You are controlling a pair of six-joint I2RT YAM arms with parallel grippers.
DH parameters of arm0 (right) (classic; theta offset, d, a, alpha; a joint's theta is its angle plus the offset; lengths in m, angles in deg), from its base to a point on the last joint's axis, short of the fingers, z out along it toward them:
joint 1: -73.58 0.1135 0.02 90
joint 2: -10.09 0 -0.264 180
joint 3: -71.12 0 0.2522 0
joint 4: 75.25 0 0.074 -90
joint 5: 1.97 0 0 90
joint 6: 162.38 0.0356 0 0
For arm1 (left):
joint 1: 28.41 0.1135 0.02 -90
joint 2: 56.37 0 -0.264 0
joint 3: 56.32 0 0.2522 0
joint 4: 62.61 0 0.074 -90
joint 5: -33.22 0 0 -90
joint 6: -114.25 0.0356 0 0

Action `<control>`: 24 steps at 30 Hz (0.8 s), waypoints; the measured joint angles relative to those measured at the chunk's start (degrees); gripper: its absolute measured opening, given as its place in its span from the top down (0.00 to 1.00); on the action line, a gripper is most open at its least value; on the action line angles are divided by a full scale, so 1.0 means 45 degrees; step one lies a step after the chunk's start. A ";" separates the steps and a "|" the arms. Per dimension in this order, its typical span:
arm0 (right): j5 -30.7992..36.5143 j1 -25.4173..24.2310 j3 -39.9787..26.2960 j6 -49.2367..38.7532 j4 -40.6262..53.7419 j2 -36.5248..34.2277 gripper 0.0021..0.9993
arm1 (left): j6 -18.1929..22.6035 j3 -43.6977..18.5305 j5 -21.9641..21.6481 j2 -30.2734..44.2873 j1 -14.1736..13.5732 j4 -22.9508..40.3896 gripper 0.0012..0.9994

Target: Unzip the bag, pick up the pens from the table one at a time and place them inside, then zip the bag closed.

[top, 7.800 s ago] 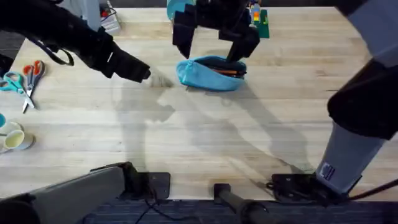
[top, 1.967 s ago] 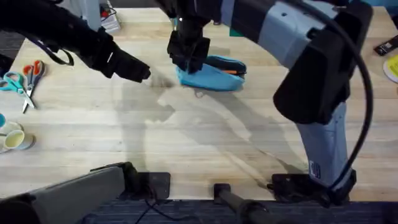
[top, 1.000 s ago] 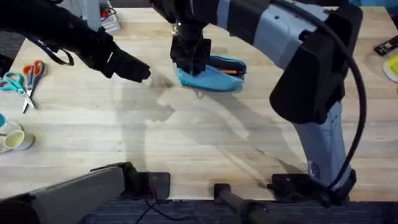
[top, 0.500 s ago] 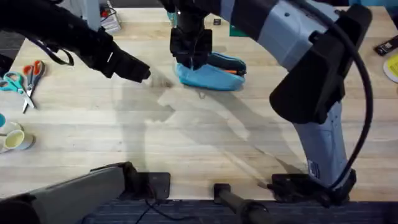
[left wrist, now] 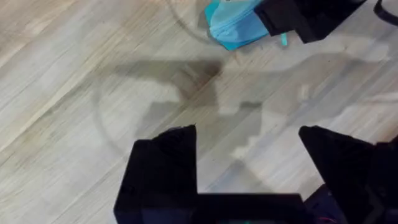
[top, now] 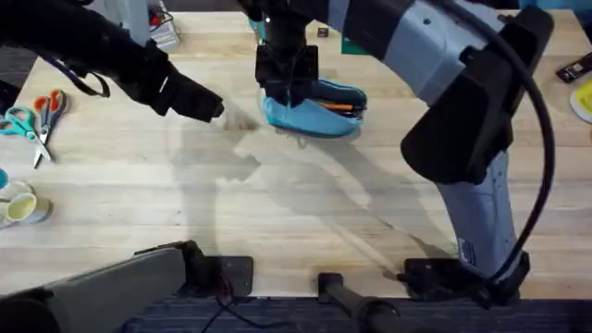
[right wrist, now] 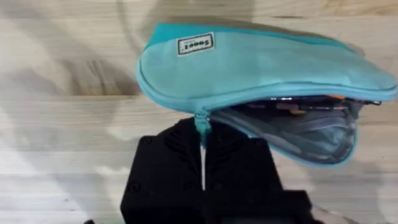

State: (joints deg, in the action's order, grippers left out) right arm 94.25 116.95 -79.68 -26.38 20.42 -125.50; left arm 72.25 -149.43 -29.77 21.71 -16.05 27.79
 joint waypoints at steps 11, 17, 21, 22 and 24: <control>0.0000 0.0000 -0.0015 0.0000 0.0000 0.0000 0.97 | 0.0374 0.0000 0.0000 0.0005 0.0000 -0.0265 0.01; 0.0000 0.0000 -0.0015 0.0000 0.0000 0.0005 0.97 | 0.0810 0.0000 0.0122 0.0418 0.0000 -0.0549 0.02; 0.0001 0.0000 -0.0015 -0.0004 0.0000 0.0000 0.97 | 0.0878 0.0000 0.0185 0.1206 0.0000 -0.0612 0.01; 0.0005 0.0000 -0.0015 0.0000 0.0000 0.0000 0.97 | 0.0885 0.0000 0.0185 0.1397 0.0000 -0.0612 0.01; 0.0001 0.0000 -0.0015 0.0000 0.0000 0.0000 0.97 | 0.0911 0.0000 0.0185 0.1768 0.0000 -0.0617 0.01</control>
State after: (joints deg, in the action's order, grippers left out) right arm 94.26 116.95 -79.74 -26.38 20.42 -125.50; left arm 76.35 -149.43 -28.94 29.66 -16.05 25.01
